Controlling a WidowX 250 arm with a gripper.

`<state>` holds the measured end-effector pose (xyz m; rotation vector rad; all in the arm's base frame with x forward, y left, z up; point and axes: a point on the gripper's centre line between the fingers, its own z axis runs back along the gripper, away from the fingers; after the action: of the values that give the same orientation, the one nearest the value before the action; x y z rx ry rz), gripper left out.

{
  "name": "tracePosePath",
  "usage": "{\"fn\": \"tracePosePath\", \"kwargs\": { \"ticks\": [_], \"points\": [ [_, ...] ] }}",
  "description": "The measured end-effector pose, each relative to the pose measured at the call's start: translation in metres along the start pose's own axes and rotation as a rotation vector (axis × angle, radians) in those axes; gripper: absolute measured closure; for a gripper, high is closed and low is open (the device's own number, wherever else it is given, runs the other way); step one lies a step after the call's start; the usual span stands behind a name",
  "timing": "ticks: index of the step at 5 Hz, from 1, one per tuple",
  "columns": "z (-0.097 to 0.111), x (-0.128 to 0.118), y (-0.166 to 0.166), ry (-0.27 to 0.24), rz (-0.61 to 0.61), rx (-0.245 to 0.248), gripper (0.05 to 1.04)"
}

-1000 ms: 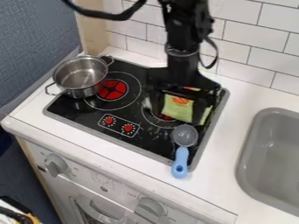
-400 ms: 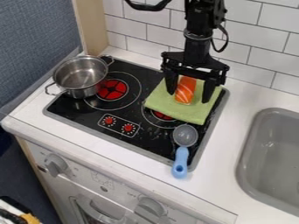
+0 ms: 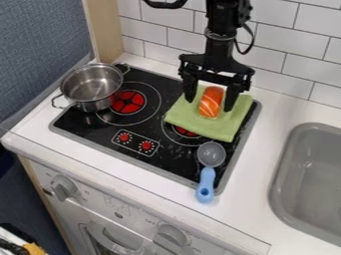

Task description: Put the orange object inside the silver pot

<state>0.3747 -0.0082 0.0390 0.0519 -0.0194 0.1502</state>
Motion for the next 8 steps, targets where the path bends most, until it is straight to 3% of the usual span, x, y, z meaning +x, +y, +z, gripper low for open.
{"fn": "tracePosePath", "kwargs": {
  "ticks": [1,2,3,4,5,7,8],
  "points": [
    [-0.01,0.001,0.002,0.024,0.008,0.002,0.134],
    [-0.011,0.002,0.005,0.023,0.012,-0.005,0.415],
    [-0.011,0.002,0.006,0.023,0.002,-0.009,0.498],
    [0.005,0.0,0.012,-0.009,-0.005,-0.016,0.498],
    [0.03,-0.008,0.061,-0.025,0.029,0.021,0.498],
    [0.02,-0.05,0.156,0.068,0.155,0.061,0.498],
    [0.011,-0.054,0.177,0.093,0.186,0.071,0.499]
  ]
}}
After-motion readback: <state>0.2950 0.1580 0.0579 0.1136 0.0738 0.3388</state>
